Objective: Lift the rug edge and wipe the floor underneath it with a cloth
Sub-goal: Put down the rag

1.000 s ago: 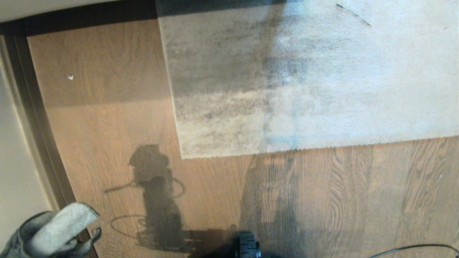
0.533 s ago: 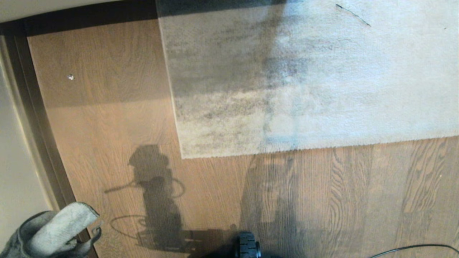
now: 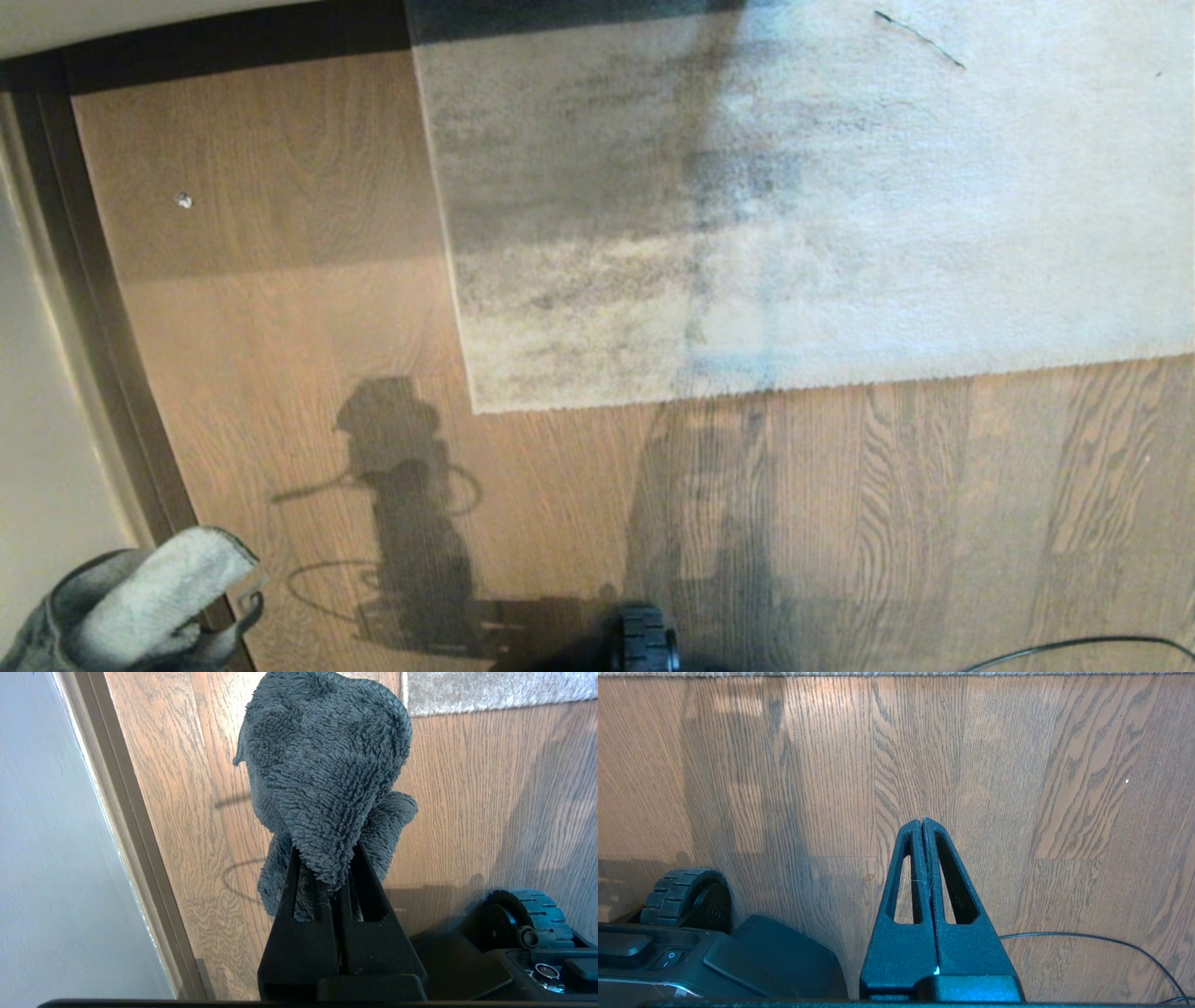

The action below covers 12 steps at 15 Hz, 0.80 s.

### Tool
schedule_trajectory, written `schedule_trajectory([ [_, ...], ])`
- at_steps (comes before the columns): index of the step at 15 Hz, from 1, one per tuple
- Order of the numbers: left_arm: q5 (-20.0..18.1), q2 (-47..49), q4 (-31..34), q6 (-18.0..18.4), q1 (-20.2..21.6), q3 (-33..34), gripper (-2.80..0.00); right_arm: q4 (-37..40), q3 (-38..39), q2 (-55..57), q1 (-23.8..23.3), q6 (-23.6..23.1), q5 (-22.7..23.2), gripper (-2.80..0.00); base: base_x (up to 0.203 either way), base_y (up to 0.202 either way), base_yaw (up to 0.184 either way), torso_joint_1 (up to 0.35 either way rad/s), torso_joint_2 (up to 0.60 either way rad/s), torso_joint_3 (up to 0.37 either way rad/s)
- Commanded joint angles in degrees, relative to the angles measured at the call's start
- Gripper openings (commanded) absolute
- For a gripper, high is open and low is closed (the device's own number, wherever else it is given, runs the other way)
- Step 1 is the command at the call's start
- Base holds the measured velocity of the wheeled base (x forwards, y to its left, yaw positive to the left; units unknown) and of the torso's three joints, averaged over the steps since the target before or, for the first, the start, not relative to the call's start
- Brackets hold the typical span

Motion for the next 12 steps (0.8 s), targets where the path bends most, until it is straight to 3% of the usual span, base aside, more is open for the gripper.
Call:
schedule_trajectory([
  [1,0.0,0.0,0.0,0.0,0.0,0.0,-2.8,0.0,0.0,0.0,0.0,0.0,0.0,-2.8,0.0,0.0,0.0,0.0,0.0,0.0],
  [12,0.0,0.0,0.0,0.0,0.0,0.0,-2.8,0.0,0.0,0.1,0.0,0.0,0.0,-2.8,0.0,0.0,0.0,0.0,0.0,0.0],
])
